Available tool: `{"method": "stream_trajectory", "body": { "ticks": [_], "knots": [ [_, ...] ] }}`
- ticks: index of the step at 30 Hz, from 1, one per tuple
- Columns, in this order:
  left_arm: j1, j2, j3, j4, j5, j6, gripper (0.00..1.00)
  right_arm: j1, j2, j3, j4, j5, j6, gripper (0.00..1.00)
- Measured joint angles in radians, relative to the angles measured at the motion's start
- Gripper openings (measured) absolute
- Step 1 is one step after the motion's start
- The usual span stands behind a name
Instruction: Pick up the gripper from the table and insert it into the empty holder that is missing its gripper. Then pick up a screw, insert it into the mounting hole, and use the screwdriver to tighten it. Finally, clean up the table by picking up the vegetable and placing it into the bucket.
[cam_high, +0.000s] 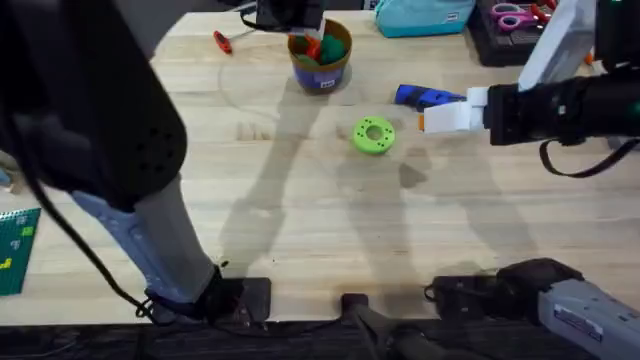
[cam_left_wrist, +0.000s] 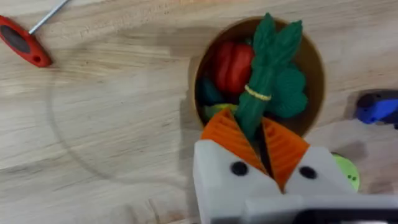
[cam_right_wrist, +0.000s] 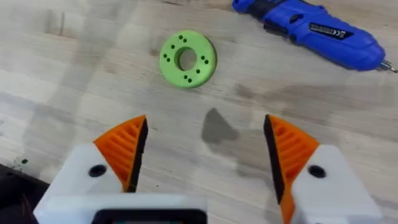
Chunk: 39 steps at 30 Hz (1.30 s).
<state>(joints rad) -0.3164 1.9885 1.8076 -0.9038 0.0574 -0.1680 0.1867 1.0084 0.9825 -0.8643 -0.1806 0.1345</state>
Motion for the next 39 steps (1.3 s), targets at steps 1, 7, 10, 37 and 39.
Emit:
{"method": "stream_trajectory", "body": {
  "ticks": [1, 7, 10, 37, 39],
  "knots": [
    [0.0, 0.009, 0.0, 0.0, 0.0, 0.0, 0.029, 0.0, 0.0, 0.0, 0.0, 0.0, 0.0, 0.986],
    [0.0, 0.026, 0.0, 0.003, 0.002, 0.003, 0.006, 0.0, 0.0, 0.0, 0.0, 0.0, 0.0, 0.986],
    [0.0, 0.026, 0.0, 0.003, 0.003, 0.007, 0.258, 0.0, 0.0, 0.0, 0.0, 0.0, 0.0, 0.986],
    [0.0, -0.209, 0.058, -0.426, -0.059, 0.003, 0.986, 0.0, 0.0, 0.0, -0.001, 0.0, 0.0, 0.986],
    [0.0, -0.265, 0.046, -0.446, -0.063, 0.001, 0.986, 0.0, 0.0, 0.0, 0.0, 0.0, 0.0, 0.986]
  ]
}}
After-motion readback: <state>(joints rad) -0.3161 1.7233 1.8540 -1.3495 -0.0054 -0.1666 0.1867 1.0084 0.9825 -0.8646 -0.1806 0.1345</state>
